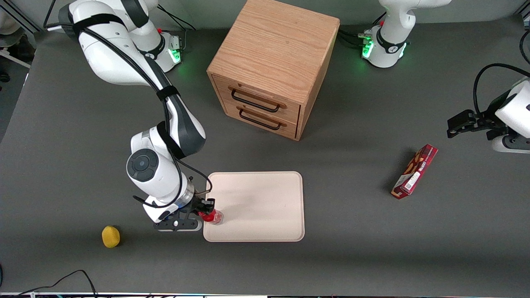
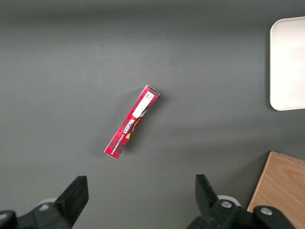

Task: Place coke bottle on tray
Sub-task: 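Lower the bottle onto the tray and open the right gripper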

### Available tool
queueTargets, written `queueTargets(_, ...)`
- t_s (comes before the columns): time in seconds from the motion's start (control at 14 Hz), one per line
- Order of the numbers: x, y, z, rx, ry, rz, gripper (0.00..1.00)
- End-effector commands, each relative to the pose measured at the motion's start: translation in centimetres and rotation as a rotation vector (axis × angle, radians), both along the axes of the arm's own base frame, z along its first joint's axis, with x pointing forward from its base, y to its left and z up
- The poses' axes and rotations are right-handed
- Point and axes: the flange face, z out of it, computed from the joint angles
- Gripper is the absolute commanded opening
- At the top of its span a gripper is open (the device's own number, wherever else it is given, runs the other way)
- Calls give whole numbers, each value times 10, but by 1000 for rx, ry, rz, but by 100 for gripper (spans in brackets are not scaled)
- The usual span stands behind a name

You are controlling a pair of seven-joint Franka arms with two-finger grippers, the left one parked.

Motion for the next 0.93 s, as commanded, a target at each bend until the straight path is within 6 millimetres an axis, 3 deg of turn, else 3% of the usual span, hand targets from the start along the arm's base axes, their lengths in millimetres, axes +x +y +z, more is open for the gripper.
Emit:
queueTargets(0.0,7,5,0,14,-18,-21,0)
queueTargets(0.07,7,5,0,14,-18,-21,10)
queueTargets(0.14,7,5,-2,14,-16,-23,89)
queueTargets(0.21,7,4,-2,13,-15,-24,100)
queueTargets(0.43,7,5,15,15,-35,-20,100)
queueTargets(0.64,1,-1,55,12,-43,-22,100)
queueTargets(0.86,-9,-26,103,-8,-5,-49,100)
